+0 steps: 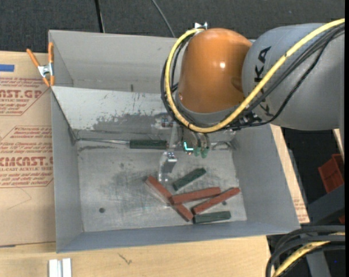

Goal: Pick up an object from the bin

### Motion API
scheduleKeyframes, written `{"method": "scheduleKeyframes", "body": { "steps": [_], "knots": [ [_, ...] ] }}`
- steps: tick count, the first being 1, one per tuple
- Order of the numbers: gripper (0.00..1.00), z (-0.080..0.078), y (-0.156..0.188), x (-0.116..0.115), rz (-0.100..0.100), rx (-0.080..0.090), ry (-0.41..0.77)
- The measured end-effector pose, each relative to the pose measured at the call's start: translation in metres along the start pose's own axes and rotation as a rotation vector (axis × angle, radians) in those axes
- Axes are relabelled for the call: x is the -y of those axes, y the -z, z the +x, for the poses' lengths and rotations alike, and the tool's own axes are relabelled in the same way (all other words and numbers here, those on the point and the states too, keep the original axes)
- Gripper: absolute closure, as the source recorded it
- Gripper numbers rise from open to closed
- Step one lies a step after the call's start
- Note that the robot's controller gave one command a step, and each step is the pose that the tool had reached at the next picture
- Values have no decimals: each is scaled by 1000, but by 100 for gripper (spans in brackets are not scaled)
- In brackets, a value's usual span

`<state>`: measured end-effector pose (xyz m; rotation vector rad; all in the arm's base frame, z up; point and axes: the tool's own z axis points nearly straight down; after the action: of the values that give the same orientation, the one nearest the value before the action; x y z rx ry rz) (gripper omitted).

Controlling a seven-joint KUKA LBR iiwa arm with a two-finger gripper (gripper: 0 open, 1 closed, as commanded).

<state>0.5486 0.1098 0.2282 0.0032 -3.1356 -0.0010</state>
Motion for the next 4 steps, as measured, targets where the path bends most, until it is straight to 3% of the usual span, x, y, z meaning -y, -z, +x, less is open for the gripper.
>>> {"method": "scheduleKeyframes", "body": {
  "steps": [1, 2, 3, 4],
  "knots": [
    [0, -2, 4, 1, -1, 8, -2],
    [0, 6, -55, 12, 0, 13, 49],
    [100, -9, -155, 30, -2, 0, 55],
    [0, -12, -155, 31, -2, 16, 53]
  ]
}}
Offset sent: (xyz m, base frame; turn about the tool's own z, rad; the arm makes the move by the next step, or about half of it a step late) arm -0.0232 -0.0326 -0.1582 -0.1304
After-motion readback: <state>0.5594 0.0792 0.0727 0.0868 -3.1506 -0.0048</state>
